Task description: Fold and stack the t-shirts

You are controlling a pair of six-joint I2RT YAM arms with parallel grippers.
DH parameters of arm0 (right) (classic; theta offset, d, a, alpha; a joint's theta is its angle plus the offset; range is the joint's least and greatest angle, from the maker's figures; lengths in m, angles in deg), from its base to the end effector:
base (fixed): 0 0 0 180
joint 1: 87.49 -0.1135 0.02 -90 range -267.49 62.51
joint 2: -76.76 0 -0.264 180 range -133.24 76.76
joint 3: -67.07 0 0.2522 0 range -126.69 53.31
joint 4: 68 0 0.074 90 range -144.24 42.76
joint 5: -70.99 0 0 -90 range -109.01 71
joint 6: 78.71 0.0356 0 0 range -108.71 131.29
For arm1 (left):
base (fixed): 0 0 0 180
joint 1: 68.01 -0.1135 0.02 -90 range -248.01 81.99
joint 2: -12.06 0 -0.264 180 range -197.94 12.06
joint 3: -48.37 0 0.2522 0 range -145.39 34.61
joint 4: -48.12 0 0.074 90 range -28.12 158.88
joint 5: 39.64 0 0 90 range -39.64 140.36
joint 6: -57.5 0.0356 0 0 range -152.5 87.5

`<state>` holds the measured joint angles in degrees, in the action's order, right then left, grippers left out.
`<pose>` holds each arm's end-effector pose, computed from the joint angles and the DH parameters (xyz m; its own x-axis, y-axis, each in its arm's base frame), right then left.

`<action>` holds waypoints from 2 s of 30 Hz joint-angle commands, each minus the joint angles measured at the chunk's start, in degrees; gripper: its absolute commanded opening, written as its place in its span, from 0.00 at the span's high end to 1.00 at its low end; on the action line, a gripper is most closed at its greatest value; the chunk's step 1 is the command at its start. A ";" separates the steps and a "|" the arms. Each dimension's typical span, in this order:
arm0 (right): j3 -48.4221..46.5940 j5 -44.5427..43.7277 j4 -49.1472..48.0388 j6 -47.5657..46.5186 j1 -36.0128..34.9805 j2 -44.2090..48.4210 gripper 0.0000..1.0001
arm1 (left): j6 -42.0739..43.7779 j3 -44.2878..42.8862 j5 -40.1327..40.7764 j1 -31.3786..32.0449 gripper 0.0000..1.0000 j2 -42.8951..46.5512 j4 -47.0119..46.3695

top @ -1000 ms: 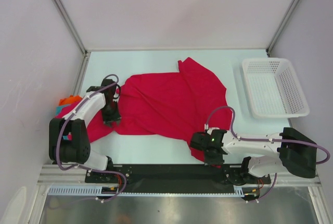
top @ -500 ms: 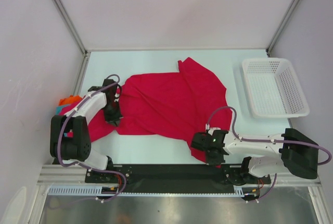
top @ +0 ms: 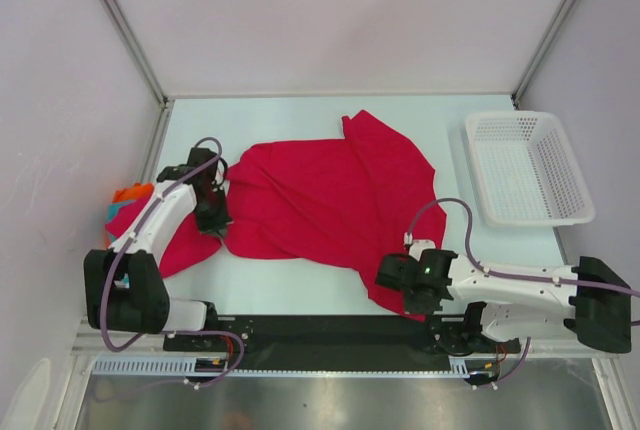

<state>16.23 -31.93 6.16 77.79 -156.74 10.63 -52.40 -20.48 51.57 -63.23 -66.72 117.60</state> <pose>0.0632 0.1445 0.1797 -0.9764 -0.0543 -0.2089 -0.0382 0.9960 -0.0803 0.2364 -0.0190 0.2212 -0.9481 -0.2622 -0.1799 -0.2587 0.9650 -0.0430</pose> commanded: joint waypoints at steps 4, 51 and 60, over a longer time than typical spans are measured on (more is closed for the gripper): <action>-4.58 -4.83 7.01 3.46 -0.80 2.85 1.00 | 0.65 -5.20 -0.25 0.32 1.00 4.96 3.42; 0.43 -2.27 -5.21 6.54 -1.50 -8.76 1.00 | 3.73 -4.68 -4.73 0.24 1.00 3.02 0.70; -5.02 -7.37 1.56 5.84 -1.94 -6.03 1.00 | 3.29 -3.80 -4.55 0.23 1.00 4.16 0.61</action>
<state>14.02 -34.60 4.87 82.22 -158.16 2.50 -49.91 -23.37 47.99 -63.26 -64.71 119.40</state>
